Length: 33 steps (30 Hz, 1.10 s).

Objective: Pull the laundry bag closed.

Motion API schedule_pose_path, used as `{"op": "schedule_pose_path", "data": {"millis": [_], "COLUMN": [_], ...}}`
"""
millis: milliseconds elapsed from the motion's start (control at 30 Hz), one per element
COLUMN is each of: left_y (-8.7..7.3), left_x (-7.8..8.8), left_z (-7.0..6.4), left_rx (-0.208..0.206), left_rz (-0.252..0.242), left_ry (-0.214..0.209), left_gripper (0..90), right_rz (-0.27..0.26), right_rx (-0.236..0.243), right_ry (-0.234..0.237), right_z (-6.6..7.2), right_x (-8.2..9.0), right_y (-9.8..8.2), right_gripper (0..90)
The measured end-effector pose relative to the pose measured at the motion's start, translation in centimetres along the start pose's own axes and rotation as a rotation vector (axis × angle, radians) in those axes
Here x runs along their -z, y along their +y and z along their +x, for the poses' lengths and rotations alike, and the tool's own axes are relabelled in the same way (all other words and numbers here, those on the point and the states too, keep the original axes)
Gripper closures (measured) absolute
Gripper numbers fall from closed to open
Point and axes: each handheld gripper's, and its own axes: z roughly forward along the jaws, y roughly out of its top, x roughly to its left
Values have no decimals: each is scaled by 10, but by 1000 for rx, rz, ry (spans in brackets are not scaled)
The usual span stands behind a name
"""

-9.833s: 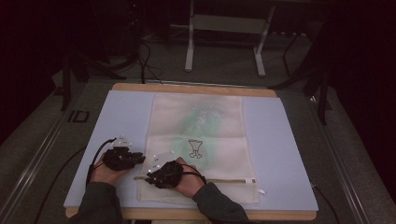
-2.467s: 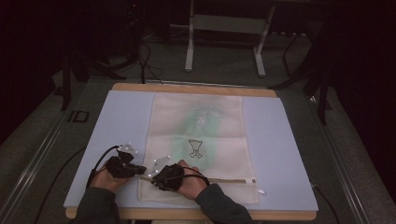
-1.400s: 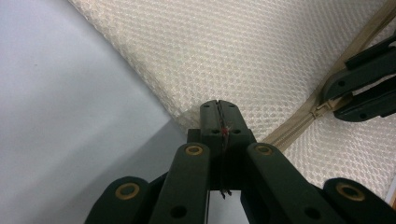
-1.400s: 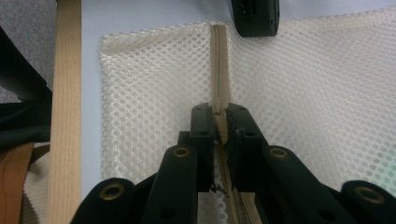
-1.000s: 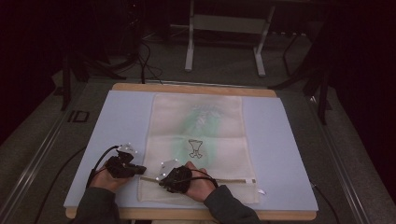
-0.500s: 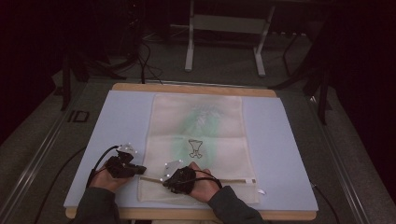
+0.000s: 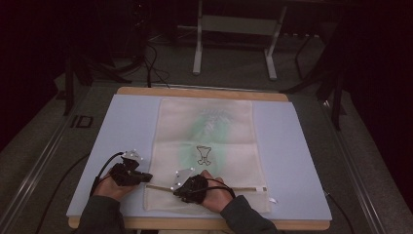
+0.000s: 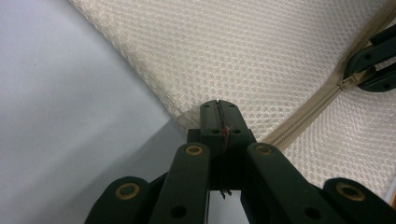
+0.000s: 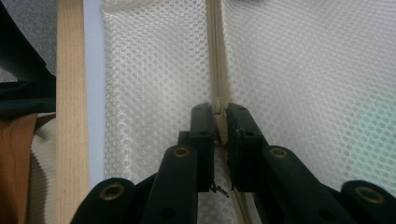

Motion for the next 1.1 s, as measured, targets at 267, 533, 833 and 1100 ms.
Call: {"op": "schedule_pose_path", "data": {"millis": [267, 533, 833, 1100], "left_y": [0, 0, 0, 0], "left_x": [0, 0, 0, 0], "left_z": [0, 0, 0, 0], "left_rx": [2, 3, 5, 6], "left_rz": [-1, -1, -1, -1], "left_ry": [-1, 0, -1, -1], "left_gripper": [898, 899, 899, 898], "right_rz": [9, 8, 24, 28], "right_rx": [-1, 0, -5, -1], "right_ry": [-8, -14, -20, -25], "right_z": [0, 1, 3, 3], "right_x": [4, 6, 9, 12], "right_y": [-4, -5, -8, -10], "right_gripper": [822, 822, 822, 822]}}
